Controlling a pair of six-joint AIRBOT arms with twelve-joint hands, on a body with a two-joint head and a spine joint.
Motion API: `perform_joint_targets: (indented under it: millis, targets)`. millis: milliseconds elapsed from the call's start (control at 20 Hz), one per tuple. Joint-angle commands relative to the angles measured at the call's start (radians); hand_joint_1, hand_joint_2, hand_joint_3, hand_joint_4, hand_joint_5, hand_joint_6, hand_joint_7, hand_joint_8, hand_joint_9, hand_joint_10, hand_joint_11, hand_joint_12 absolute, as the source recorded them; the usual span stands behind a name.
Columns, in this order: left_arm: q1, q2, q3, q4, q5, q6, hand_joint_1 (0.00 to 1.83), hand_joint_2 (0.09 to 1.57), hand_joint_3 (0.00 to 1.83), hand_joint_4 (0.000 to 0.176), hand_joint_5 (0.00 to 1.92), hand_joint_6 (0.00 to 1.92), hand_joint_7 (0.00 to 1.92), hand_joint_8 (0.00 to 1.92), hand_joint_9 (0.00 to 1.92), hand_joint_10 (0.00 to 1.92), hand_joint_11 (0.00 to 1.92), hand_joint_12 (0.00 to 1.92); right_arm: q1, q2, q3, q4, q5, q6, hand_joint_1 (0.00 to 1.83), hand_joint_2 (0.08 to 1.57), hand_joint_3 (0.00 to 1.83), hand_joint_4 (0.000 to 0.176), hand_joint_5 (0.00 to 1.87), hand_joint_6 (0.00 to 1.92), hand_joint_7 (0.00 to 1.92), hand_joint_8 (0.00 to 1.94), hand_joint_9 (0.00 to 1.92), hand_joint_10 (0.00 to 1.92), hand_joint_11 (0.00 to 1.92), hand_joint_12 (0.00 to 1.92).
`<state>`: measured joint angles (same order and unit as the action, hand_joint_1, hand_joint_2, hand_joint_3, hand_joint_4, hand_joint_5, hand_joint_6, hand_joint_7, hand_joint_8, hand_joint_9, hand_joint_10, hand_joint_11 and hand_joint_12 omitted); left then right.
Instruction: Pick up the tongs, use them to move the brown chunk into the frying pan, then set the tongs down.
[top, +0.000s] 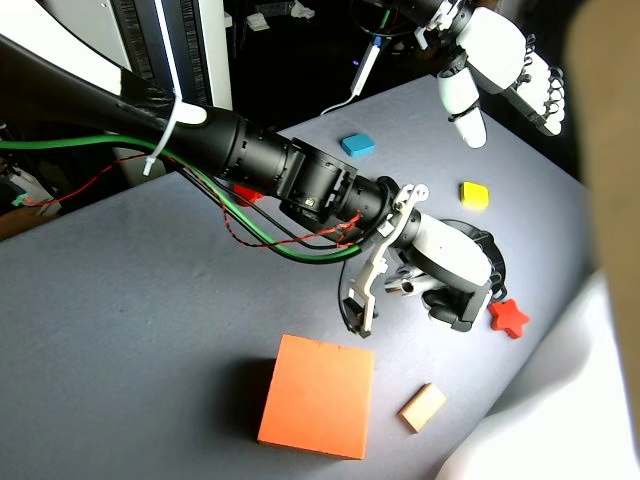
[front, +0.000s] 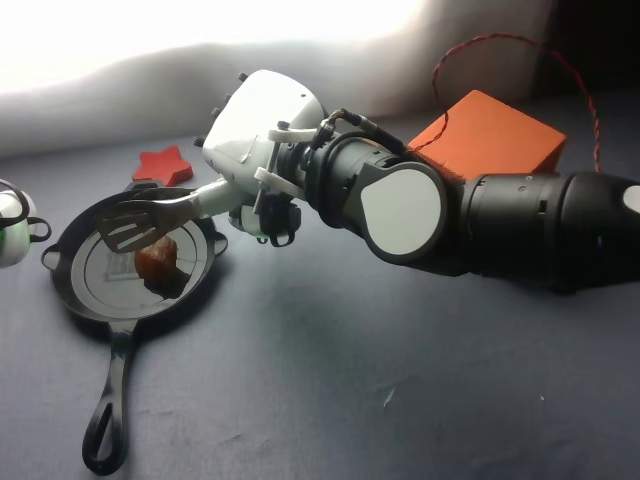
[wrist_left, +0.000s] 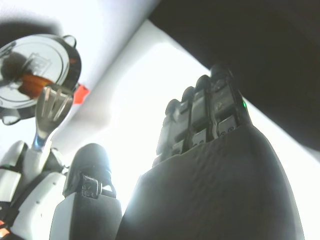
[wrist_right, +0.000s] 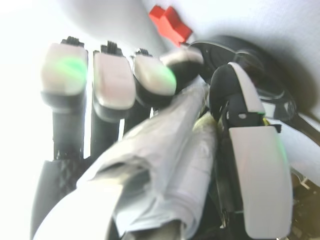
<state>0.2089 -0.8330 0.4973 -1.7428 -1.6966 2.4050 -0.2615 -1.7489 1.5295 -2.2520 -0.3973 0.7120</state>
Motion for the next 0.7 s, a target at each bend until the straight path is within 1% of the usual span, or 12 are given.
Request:
perform_joint_targets:
  millis: [0, 100, 200, 250, 300, 350, 400, 450, 500, 550, 600, 650]
  targets:
    - [-0.004, 0.004, -0.003, 0.100, -0.055, 0.005, 0.02, 1.30, 0.00, 0.029, 0.00, 0.00, 0.00, 0.00, 0.00, 0.00, 0.00, 0.00, 0.004, 0.010, -0.012, -0.047, -0.090, -0.017, 0.47, 1.39, 0.00, 0.000, 1.00, 1.11, 1.23, 1.52, 1.22, 1.82, 0.99, 1.92]
    - [-0.004, 0.004, -0.003, 0.100, -0.055, 0.005, 0.00, 1.30, 0.00, 0.032, 0.00, 0.00, 0.00, 0.00, 0.00, 0.00, 0.00, 0.00, 0.007, 0.025, -0.034, -0.047, -0.098, -0.027, 0.49, 1.37, 0.00, 0.000, 0.99, 1.02, 1.19, 1.46, 1.17, 1.78, 0.95, 1.92]
    - [-0.004, 0.004, -0.003, 0.100, -0.055, 0.005, 0.00, 1.30, 0.00, 0.031, 0.00, 0.00, 0.00, 0.00, 0.00, 0.00, 0.00, 0.00, 0.023, 0.062, -0.080, -0.047, -0.109, -0.029, 0.49, 1.37, 0.00, 0.000, 0.99, 1.00, 1.19, 1.41, 1.17, 1.74, 0.95, 1.92]
    - [-0.004, 0.004, -0.004, 0.100, -0.055, 0.005, 0.00, 1.30, 0.00, 0.032, 0.00, 0.00, 0.00, 0.00, 0.00, 0.00, 0.00, 0.00, 0.030, 0.092, -0.118, -0.047, -0.119, -0.032, 0.46, 1.38, 0.00, 0.000, 1.00, 1.03, 1.19, 1.40, 1.17, 1.73, 0.94, 1.92]
    - [-0.004, 0.004, -0.004, 0.100, -0.055, 0.005, 0.00, 1.30, 0.00, 0.035, 0.00, 0.00, 0.00, 0.00, 0.00, 0.00, 0.00, 0.00, 0.035, 0.122, -0.157, -0.047, -0.120, -0.047, 0.46, 1.39, 0.00, 0.000, 0.99, 1.09, 1.19, 1.44, 1.17, 1.75, 0.95, 1.92]
    - [-0.004, 0.003, -0.004, 0.100, -0.055, 0.005, 0.00, 1.30, 0.00, 0.034, 0.00, 0.00, 0.00, 0.00, 0.00, 0.00, 0.00, 0.00, 0.040, 0.161, -0.207, -0.047, -0.129, -0.066, 0.48, 1.38, 0.00, 0.000, 1.00, 1.11, 1.19, 1.45, 1.17, 1.76, 0.95, 1.92]
    - [-0.004, 0.003, -0.004, 0.100, -0.055, 0.005, 0.02, 1.30, 0.00, 0.033, 0.00, 0.00, 0.01, 0.00, 0.00, 0.00, 0.00, 0.00, 0.045, 0.208, -0.265, -0.047, -0.134, -0.074, 0.44, 1.39, 0.01, 0.000, 1.00, 1.11, 1.20, 1.44, 1.17, 1.75, 0.92, 1.92]
    - [-0.004, 0.003, -0.004, 0.100, -0.055, 0.005, 0.03, 1.30, 0.00, 0.031, 0.00, 0.00, 0.02, 0.01, 0.00, 0.00, 0.01, 0.00, 0.051, 0.263, -0.329, -0.047, -0.136, -0.068, 0.44, 1.39, 0.00, 0.000, 1.00, 1.10, 1.21, 1.44, 1.18, 1.75, 0.92, 1.92]
    - [-0.004, 0.003, -0.004, 0.100, -0.055, 0.005, 0.05, 1.30, 0.00, 0.031, 0.00, 0.00, 0.02, 0.01, 0.00, 0.00, 0.02, 0.01, 0.057, 0.331, -0.401, -0.047, -0.138, -0.058, 0.52, 1.37, 0.00, 0.000, 1.02, 1.08, 1.23, 1.41, 1.19, 1.73, 0.92, 1.92]
    - [-0.004, 0.003, -0.004, 0.100, -0.055, 0.005, 0.05, 1.29, 0.00, 0.022, 0.01, 0.00, 0.03, 0.01, 0.01, 0.00, 0.03, 0.02, 0.059, 0.380, -0.463, -0.040, -0.141, -0.061, 0.51, 1.38, 0.00, 0.000, 0.99, 1.07, 1.21, 1.41, 1.17, 1.73, 0.91, 1.92]
    - [-0.004, 0.003, -0.004, 0.100, -0.055, 0.005, 0.05, 1.30, 0.00, 0.023, 0.00, 0.00, 0.02, 0.00, 0.00, 0.00, 0.02, 0.01, 0.061, 0.424, -0.515, -0.007, -0.143, -0.081, 0.48, 1.40, 0.01, 0.000, 0.98, 1.08, 1.20, 1.44, 1.16, 1.76, 0.92, 1.92]
    - [-0.004, 0.003, -0.004, 0.100, -0.055, 0.005, 0.01, 1.30, 0.00, 0.029, 0.00, 0.00, 0.00, 0.00, 0.00, 0.00, 0.00, 0.01, 0.061, 0.467, -0.568, 0.032, -0.146, -0.104, 0.50, 1.39, 0.00, 0.000, 0.98, 1.12, 1.19, 1.44, 1.16, 1.76, 0.92, 1.92]
